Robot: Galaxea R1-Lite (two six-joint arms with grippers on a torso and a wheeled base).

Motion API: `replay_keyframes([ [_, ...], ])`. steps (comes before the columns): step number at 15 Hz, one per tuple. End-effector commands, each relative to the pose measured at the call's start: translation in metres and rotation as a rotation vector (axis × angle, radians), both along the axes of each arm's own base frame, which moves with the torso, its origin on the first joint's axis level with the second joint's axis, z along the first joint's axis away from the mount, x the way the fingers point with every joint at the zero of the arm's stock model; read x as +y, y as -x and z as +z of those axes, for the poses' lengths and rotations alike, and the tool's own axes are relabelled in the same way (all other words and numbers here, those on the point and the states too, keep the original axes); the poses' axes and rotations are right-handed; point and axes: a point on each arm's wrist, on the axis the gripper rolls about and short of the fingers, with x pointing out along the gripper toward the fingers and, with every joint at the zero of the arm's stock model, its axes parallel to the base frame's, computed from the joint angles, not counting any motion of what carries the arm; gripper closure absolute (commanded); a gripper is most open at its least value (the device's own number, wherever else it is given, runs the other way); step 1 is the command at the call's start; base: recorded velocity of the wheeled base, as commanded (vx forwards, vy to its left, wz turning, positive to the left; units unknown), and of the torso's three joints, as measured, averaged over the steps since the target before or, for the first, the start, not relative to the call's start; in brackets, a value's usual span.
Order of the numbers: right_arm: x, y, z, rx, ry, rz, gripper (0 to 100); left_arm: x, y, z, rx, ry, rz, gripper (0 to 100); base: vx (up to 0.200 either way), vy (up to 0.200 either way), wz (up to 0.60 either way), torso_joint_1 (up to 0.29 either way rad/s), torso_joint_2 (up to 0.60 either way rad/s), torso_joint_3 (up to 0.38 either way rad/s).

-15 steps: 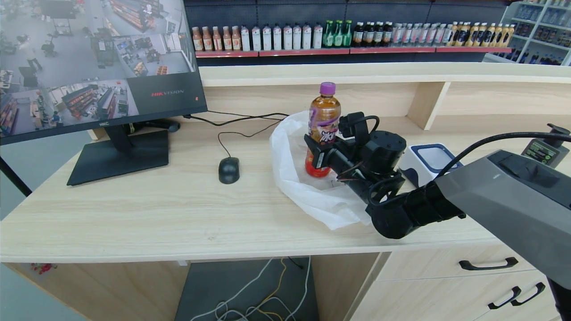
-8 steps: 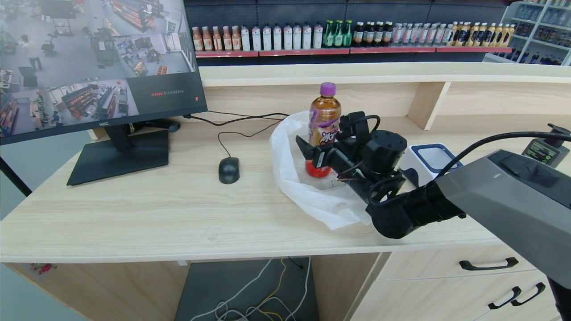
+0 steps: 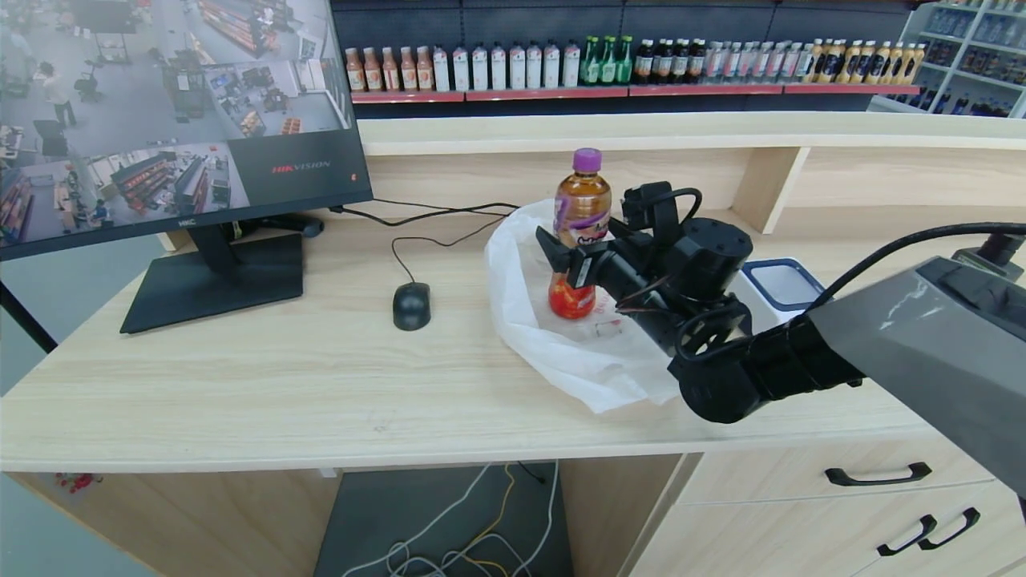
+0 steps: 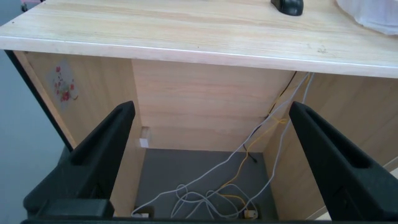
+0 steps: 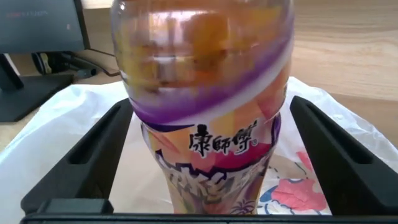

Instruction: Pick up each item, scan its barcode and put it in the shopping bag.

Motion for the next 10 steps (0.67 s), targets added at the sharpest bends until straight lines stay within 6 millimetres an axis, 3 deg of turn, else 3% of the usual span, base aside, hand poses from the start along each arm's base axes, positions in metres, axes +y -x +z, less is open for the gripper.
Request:
replay_keyframes([
  [1,-0.006,0.016,0.016,-0.015,-0.007,0.006,0,0.000,0.000,0.000,0.001,-0.001,0.001,0,0.000,0.000,0.00,0.000,0.00,0.000],
  [6,-0.018,0.057,0.028,-0.042,-0.018,0.026,0,0.000,0.000,0.000,0.001,-0.001,0.001,0,0.000,0.000,0.00,0.000,0.00,0.000],
  [10,-0.036,0.106,0.031,-0.050,-0.014,0.051,0,0.000,0.000,0.000,0.001,-0.001,0.001,0,0.000,0.000,0.00,0.000,0.00,0.000],
])
